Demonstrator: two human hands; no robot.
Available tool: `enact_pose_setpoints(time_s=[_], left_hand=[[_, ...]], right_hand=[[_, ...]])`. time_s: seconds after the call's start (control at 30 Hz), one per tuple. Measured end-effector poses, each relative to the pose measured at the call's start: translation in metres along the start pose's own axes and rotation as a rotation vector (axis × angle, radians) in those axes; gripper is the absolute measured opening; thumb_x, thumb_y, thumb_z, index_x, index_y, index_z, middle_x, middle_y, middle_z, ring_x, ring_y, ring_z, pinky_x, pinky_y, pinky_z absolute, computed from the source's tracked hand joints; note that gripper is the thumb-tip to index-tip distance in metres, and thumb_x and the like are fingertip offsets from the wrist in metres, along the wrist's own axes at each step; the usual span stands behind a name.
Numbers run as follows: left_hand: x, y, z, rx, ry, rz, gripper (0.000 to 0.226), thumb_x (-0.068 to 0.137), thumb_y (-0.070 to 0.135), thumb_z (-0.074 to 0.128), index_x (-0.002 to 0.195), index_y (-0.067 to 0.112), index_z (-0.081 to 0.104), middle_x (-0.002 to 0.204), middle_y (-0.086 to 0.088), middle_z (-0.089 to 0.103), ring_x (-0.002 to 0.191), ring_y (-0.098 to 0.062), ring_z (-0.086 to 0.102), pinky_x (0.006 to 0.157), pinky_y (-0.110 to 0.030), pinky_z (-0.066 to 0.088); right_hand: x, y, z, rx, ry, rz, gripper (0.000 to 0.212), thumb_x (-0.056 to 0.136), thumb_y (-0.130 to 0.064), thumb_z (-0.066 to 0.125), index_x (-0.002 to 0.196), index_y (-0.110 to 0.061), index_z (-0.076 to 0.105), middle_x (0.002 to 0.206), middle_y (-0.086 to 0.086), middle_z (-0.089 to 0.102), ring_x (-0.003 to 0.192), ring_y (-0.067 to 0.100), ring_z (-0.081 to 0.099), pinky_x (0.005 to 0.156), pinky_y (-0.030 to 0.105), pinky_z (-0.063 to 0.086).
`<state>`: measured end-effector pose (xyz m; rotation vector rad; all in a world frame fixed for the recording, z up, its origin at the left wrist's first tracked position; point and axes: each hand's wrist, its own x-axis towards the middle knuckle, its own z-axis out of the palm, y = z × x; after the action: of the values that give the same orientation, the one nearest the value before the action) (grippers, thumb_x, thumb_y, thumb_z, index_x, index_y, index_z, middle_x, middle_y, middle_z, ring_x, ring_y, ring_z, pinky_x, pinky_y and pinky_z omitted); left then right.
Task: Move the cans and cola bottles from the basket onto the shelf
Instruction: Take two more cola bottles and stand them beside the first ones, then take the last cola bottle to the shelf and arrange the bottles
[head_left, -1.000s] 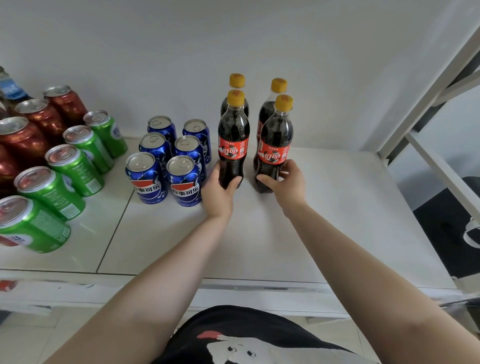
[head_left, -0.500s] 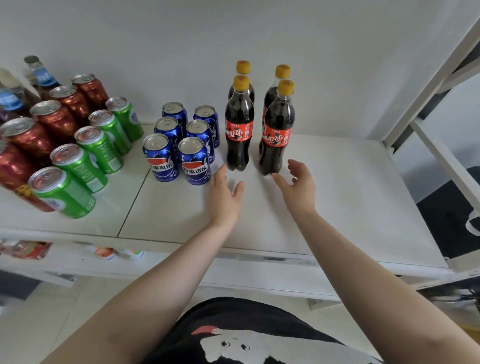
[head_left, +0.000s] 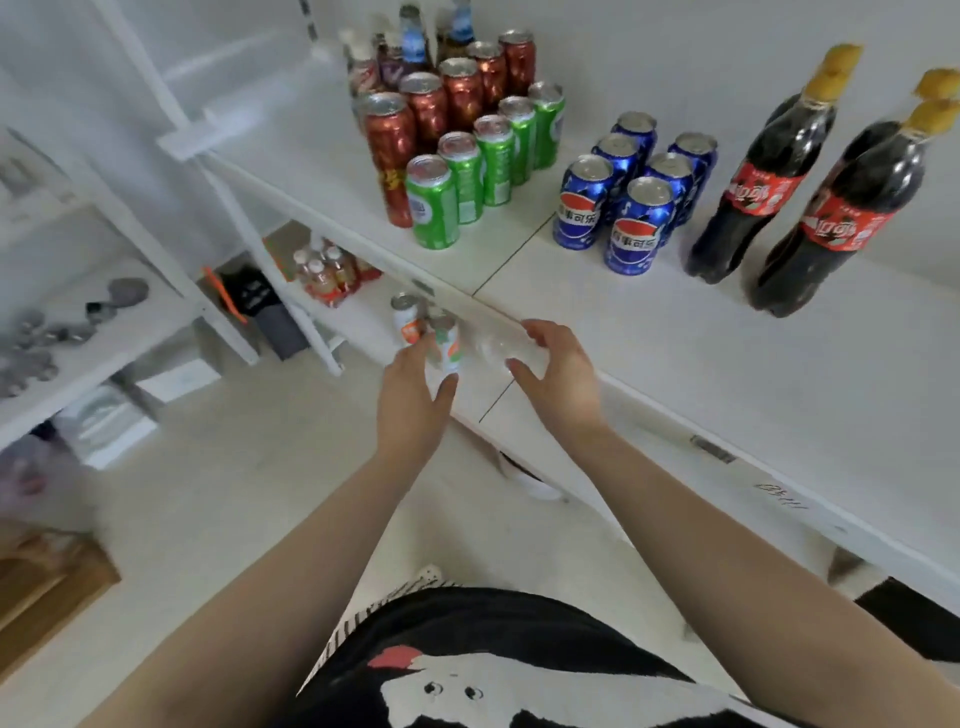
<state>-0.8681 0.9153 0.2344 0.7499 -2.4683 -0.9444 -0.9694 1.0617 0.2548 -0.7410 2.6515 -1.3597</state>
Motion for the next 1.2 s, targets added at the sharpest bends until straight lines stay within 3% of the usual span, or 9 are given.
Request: enact_pose_setpoints(time_s=[0.1, 0.23, 0.43, 0.77, 1.2], left_hand=[[-0.029, -0.056, -0.038, 0.104, 0.014, -0.161, 0.056, 0.092, 0.027, 0.058, 0.143, 0.013, 0.040, 0.139, -0.008, 0.051, 0.129, -0.028, 0.044, 0.106, -0.034, 0.033], [-0.072, -0.127, -0.085, 0.143, 0.004, -0.331, 0.054, 0.092, 0.028, 0.058, 0.141, 0.012, 0.042, 0.138, -0.010, 0.051, 0.129, -0.030, 0.044, 0.107, -0.038, 0.033], [-0.140, -0.231, -0.167, 0.149, 0.031, -0.536, 0.051, 0.091, 0.027, 0.060, 0.138, 0.012, 0.046, 0.135, -0.011, 0.054, 0.125, -0.031, 0.047, 0.104, -0.039, 0.036], [-0.215, -0.382, -0.337, 0.172, 0.052, -0.770, 0.054, 0.091, 0.033, 0.057, 0.140, 0.017, 0.043, 0.141, -0.006, 0.049, 0.126, -0.026, 0.048, 0.103, -0.037, 0.041], [-0.211, -0.518, -0.447, 0.122, 0.174, -1.026, 0.053, 0.090, 0.032, 0.058, 0.140, 0.017, 0.044, 0.139, -0.006, 0.050, 0.126, -0.025, 0.048, 0.102, -0.036, 0.041]], right_hand=[[-0.010, -0.022, 0.046, -0.088, -0.193, -0.045, 0.049, 0.084, -0.021, 0.068, 0.130, -0.016, 0.053, 0.128, 0.002, 0.055, 0.119, 0.020, 0.052, 0.097, 0.033, 0.044], [-0.032, -0.050, 0.103, -0.209, -0.376, -0.105, 0.050, 0.086, -0.026, 0.065, 0.133, -0.020, 0.050, 0.130, 0.000, 0.053, 0.121, 0.018, 0.050, 0.093, 0.032, 0.042], [-0.079, -0.107, 0.217, -0.255, -0.619, -0.108, 0.051, 0.085, -0.028, 0.068, 0.130, -0.012, 0.052, 0.124, 0.008, 0.057, 0.117, 0.024, 0.053, 0.095, 0.032, 0.040], [-0.165, -0.251, 0.417, -0.410, -0.916, -0.307, 0.052, 0.088, -0.030, 0.062, 0.135, -0.014, 0.046, 0.134, 0.009, 0.052, 0.122, 0.026, 0.050, 0.098, 0.038, 0.043], [-0.170, -0.391, 0.632, -0.469, -1.195, -0.590, 0.053, 0.088, -0.030, 0.062, 0.136, -0.012, 0.046, 0.134, 0.011, 0.051, 0.123, 0.028, 0.050, 0.098, 0.037, 0.044]])
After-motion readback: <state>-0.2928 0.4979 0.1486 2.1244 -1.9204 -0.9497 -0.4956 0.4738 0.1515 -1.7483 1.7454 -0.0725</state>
